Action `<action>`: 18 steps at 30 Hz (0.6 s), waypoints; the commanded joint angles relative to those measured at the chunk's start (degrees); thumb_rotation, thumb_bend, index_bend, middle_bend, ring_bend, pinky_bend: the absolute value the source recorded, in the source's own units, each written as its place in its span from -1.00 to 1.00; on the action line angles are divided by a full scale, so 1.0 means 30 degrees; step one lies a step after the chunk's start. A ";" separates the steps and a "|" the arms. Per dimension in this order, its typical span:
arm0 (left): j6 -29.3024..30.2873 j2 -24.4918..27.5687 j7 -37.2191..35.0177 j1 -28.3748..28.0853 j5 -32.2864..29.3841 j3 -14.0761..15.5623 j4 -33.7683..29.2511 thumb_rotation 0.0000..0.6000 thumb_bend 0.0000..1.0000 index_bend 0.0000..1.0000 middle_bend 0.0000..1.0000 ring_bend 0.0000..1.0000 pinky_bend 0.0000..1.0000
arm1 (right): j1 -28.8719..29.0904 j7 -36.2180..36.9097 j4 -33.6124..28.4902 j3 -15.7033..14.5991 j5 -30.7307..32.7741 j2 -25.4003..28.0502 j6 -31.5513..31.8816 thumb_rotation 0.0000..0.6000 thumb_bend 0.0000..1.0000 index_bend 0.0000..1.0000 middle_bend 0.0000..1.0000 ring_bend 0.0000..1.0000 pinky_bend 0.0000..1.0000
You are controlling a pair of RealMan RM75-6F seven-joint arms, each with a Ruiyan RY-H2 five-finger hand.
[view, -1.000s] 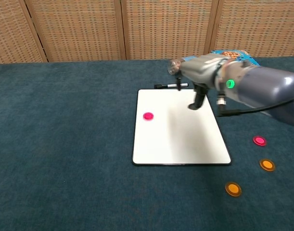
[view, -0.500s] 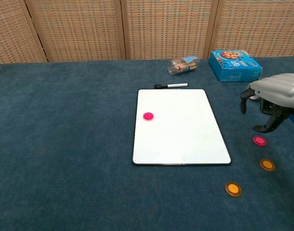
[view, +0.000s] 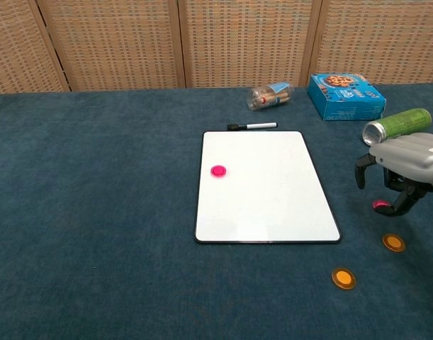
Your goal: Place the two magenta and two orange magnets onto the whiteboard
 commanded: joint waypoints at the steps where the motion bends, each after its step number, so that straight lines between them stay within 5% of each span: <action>1: -0.0034 -0.0005 0.0028 -0.0020 -0.0012 0.0008 0.0000 1.00 -0.96 -1.00 -1.00 -1.00 -1.00 | -0.0160 -0.0002 0.0195 -0.0029 -0.0185 -0.0126 -0.0142 1.00 -0.30 -0.23 0.96 0.99 1.00; 18: -0.0166 -0.0026 0.0134 -0.0102 -0.0188 -0.0007 -0.0034 1.00 -0.96 -1.00 -1.00 -1.00 -1.00 | -0.0672 -0.0087 0.1909 0.0324 -0.1157 -0.0868 -0.0775 1.00 -0.30 -0.23 0.96 0.99 1.00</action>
